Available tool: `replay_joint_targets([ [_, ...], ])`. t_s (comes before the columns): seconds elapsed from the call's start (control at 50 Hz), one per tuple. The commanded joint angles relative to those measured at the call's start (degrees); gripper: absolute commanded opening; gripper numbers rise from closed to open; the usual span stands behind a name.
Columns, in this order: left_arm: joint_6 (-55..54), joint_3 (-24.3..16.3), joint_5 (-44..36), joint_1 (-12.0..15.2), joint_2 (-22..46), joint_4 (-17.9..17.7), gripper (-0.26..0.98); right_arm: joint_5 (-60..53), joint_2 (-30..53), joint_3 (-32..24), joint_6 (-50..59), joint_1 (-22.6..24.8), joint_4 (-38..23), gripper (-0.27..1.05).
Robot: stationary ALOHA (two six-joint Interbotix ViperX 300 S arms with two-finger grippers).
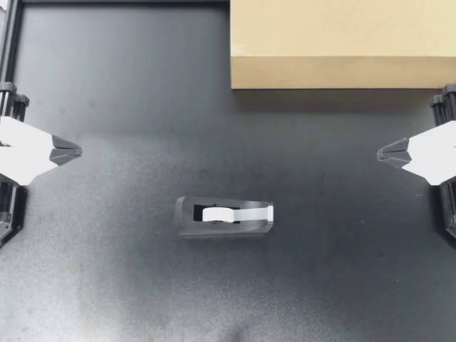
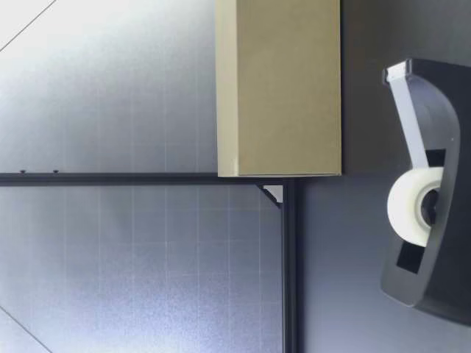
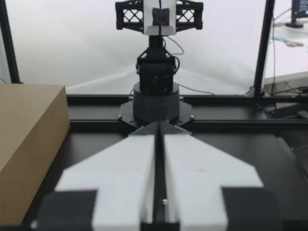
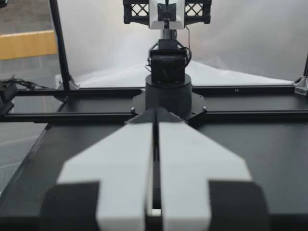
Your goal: Cut a small piece of tape from the tape dispenser then place it on the cardboard box's edge.
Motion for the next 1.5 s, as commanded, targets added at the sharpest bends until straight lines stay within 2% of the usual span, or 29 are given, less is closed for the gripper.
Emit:
replay_joint_targets([
  [0.0, 0.26, -0.62, -1.32, -0.44, 0.53, 0.0, -0.13, -0.44, 0.62, -0.88, 0.09, -0.18, 0.18, -0.08],
  [0.1, 0.35, -0.26, -2.37, -0.44, 0.62, 0.0, -0.13, -0.35, 2.02, -2.46, 0.62, -0.18, 0.26, -0.12],
  [0.24, 0.44, 0.18, -3.78, -0.44, 0.88, 0.0, -0.13, 2.2, 7.82, -7.47, 1.76, -0.88, 0.26, -0.12],
  [0.52, 0.35, 0.97, -6.42, -0.44, 2.37, 0.0, -0.13, 16.61, 24.61, -19.6, 7.91, -1.93, 0.35, -0.12],
  [0.8, 0.35, 1.41, -6.5, -0.44, 2.99, 0.0, -0.13, 29.27, 37.53, -25.75, 15.82, -1.93, 0.35, -0.12],
  [1.06, 0.18, 2.55, -6.5, -0.44, 3.25, 0.09, -0.13, 42.19, 45.7, -32.34, 15.56, -1.41, 0.44, -0.12],
  [1.18, 0.26, 3.16, -6.5, -0.44, 3.34, 0.0, -0.13, 48.96, 48.16, -36.65, 11.6, -1.23, 1.41, -0.12],
  [1.26, 0.26, 3.43, -6.5, -0.44, 3.43, 0.0, -0.13, 52.03, 49.57, -38.94, 5.45, -1.58, 5.36, -0.12],
  [1.48, 0.09, 4.04, -6.5, -0.44, 3.52, 0.0, -0.13, 64.07, 56.69, -44.3, -20.04, -9.05, 31.11, -0.12],
])
